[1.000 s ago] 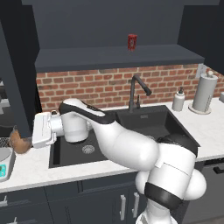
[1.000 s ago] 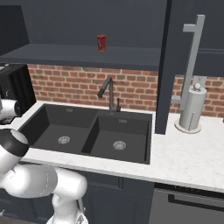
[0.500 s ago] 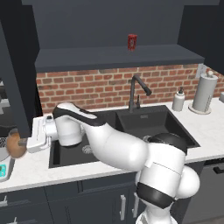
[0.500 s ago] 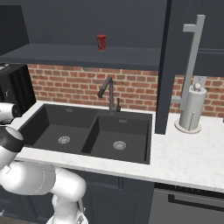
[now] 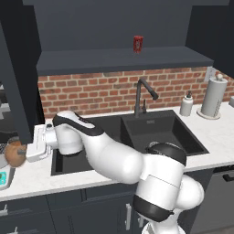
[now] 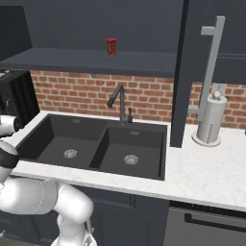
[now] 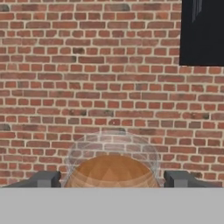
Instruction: Pick the honey bottle and place it on the digital scale for weighing, and close the cabinet.
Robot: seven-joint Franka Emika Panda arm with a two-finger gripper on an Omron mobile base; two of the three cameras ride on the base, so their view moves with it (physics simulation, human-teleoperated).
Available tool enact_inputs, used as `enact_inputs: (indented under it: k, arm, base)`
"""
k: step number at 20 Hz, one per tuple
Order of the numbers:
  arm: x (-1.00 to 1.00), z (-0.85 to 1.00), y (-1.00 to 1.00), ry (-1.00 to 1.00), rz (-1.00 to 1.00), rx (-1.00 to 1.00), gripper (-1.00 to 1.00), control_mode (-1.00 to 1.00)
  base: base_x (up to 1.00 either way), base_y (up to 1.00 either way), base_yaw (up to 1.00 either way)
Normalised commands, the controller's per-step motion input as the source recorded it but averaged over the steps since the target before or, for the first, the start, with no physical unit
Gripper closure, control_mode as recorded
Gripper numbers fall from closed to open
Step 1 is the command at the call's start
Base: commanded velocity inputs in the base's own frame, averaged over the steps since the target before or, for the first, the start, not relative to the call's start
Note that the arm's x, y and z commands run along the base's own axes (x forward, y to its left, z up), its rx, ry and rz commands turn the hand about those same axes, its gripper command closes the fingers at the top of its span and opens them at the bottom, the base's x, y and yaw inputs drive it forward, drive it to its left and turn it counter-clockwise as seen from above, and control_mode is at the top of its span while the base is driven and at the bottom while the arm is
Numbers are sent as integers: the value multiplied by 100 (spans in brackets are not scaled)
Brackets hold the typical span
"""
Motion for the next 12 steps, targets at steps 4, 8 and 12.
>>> enact_inputs:
  k: [4, 8, 12]
  arm:
    - [18, -11, 16, 4, 0, 0, 100, -100]
    - [21, -2, 10, 3, 0, 0, 100, -100]
    - [23, 0, 7, 3, 0, 0, 100, -100]
  base:
    - [0, 0, 0]
    - [0, 0, 0]
    - [0, 0, 0]
